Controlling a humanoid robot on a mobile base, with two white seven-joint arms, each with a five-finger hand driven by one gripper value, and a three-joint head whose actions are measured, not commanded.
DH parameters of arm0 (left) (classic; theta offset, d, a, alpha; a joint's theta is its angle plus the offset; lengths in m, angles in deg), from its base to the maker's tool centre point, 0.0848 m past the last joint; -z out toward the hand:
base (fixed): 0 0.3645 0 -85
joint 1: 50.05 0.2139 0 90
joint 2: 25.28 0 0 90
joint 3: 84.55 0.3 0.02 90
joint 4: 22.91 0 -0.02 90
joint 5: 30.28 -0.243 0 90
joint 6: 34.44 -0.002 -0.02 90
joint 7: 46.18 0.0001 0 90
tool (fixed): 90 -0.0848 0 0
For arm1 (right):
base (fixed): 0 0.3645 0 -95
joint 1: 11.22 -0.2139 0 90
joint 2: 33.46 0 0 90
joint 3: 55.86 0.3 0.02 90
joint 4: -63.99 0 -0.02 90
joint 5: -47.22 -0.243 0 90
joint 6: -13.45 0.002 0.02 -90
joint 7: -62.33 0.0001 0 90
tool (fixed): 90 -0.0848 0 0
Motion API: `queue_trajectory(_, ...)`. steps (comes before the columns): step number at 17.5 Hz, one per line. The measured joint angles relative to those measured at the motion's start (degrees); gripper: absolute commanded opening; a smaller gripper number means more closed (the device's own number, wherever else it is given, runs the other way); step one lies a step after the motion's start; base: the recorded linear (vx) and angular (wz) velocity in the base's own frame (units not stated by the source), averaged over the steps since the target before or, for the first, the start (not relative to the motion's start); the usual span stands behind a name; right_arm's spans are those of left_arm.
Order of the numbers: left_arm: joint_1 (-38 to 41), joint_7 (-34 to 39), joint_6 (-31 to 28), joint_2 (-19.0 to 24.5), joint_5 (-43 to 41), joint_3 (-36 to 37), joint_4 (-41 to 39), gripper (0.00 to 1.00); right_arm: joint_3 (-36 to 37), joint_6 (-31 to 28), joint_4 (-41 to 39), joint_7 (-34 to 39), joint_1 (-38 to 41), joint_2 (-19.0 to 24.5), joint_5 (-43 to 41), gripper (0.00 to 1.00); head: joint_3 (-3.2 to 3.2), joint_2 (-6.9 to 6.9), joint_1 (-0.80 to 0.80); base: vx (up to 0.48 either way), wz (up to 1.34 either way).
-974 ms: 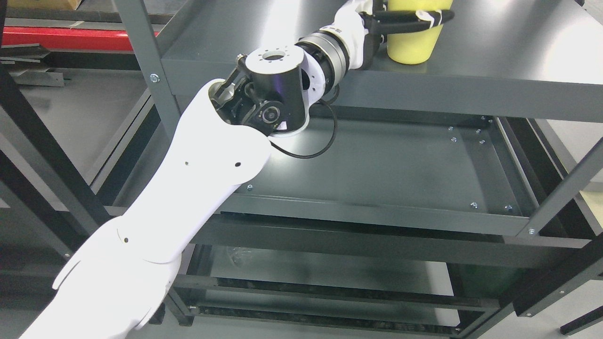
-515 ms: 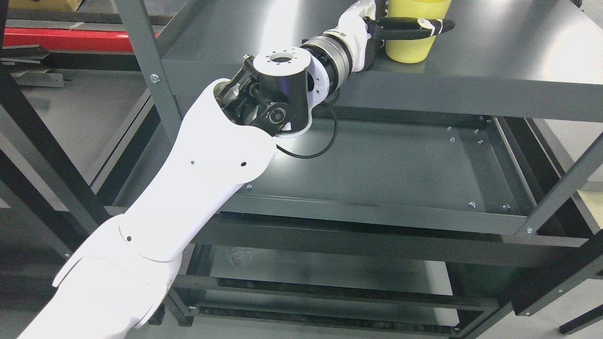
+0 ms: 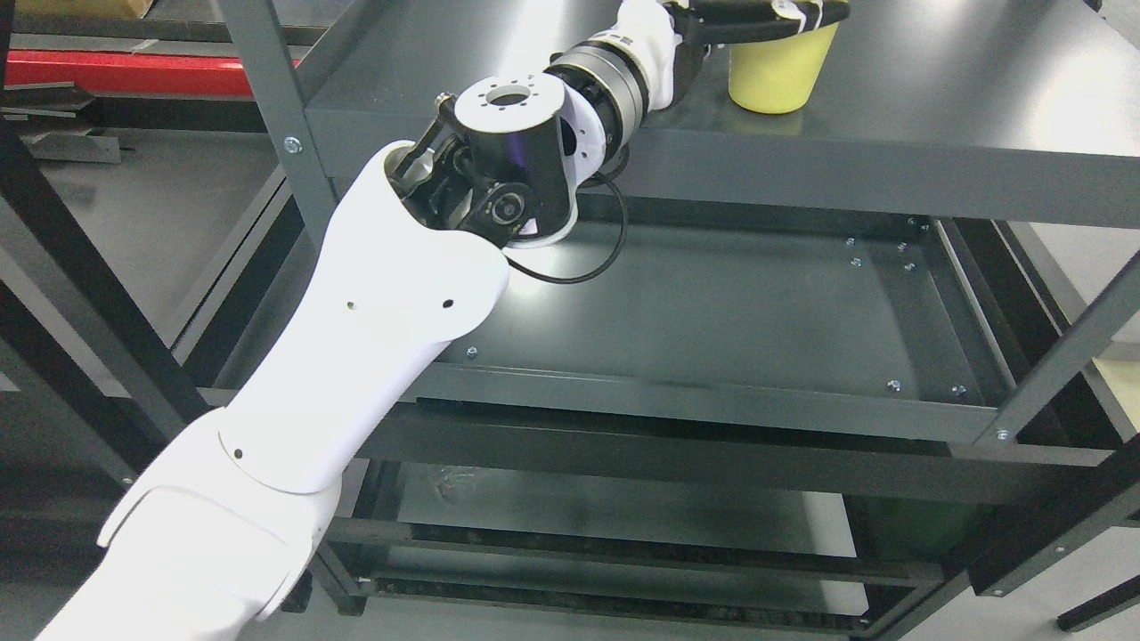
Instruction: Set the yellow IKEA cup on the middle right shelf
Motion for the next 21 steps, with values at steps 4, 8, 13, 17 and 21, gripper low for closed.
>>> queue_trajectory(4, 0.7, 0.0, 3.6, 0.0, -1.6, -1.1, -1.2, 0.99, 0.0, 0.0, 0.0, 0.0, 0.0, 0.0, 0.0, 0.99, 0.00, 0.00, 0.00, 0.000, 0.00)
queue_trajectory(8, 2.7, -1.4, 11.7, 0.0, -6.3, -1.9, -2.9, 0.99, 0.0, 0.0, 0.0, 0.0, 0.0, 0.0, 0.0, 0.99, 0.00, 0.00, 0.00, 0.000, 0.00)
queue_trajectory(13, 6.6, -13.7, 18.9, 0.5, -10.6, -2.0, -5.8, 0.99, 0.0, 0.0, 0.0, 0.0, 0.0, 0.0, 0.0, 0.99, 0.00, 0.00, 0.00, -0.010, 0.00)
queue_trajectory(17, 9.7, -30.5, 20.0, 2.1, -12.0, -1.8, -7.8, 0.99, 0.0, 0.0, 0.0, 0.0, 0.0, 0.0, 0.0, 0.99, 0.00, 0.00, 0.00, -0.065, 0.01)
queue_trajectory(21, 12.7, -45.8, 20.4, 4.2, -13.0, -0.9, -9.0, 0.99, 0.0, 0.0, 0.0, 0.0, 0.0, 0.0, 0.0, 0.99, 0.00, 0.00, 0.00, -0.139, 0.07)
